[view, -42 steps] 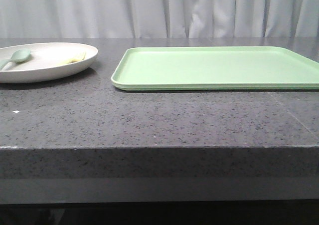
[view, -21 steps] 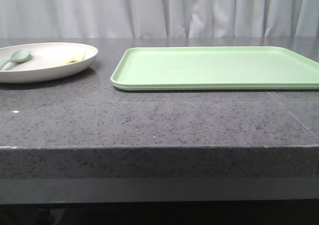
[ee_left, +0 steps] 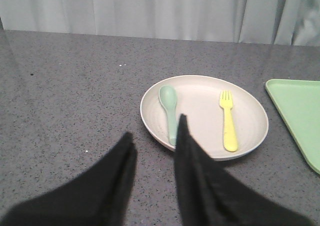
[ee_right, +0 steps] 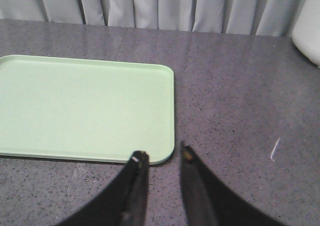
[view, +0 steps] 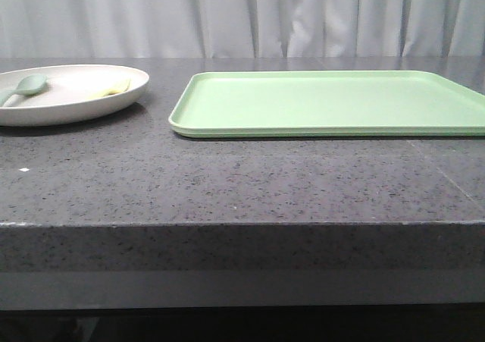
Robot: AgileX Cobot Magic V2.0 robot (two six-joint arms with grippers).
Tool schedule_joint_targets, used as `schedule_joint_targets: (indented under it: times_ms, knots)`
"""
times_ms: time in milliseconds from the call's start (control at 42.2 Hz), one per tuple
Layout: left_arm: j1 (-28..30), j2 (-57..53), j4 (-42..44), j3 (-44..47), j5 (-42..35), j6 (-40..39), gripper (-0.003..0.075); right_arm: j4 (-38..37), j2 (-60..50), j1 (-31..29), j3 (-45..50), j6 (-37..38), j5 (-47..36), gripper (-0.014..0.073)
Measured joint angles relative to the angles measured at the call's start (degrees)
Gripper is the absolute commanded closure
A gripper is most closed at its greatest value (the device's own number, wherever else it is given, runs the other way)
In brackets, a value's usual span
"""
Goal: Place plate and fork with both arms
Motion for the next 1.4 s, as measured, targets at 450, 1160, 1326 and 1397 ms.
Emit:
schedule_joint_targets:
  times_ms: [450,1160,1326,1397]
  knots:
    - [0.0,0.0,0.64,0.0,-0.1,0.0,0.0156,-0.21,0.0,0.0,0.0,0.0,0.0,0.0022]
    - [0.0,30.35,1.09,-17.35,16.98,0.0,0.0166,-0.21,0.0,0.0,0.0,0.0,0.0,0.0022]
    - [0.79,43.61,2.67,-25.88,20.2,1.96,0.0166,-0.21,0.0,0.0,0.0,0.0,0.0,0.0022]
    - [2.6,48.37,0.44,-28.95,20.34,4.89,0.0166,-0.21,0.0,0.0,0.0,0.0,0.0,0.0022]
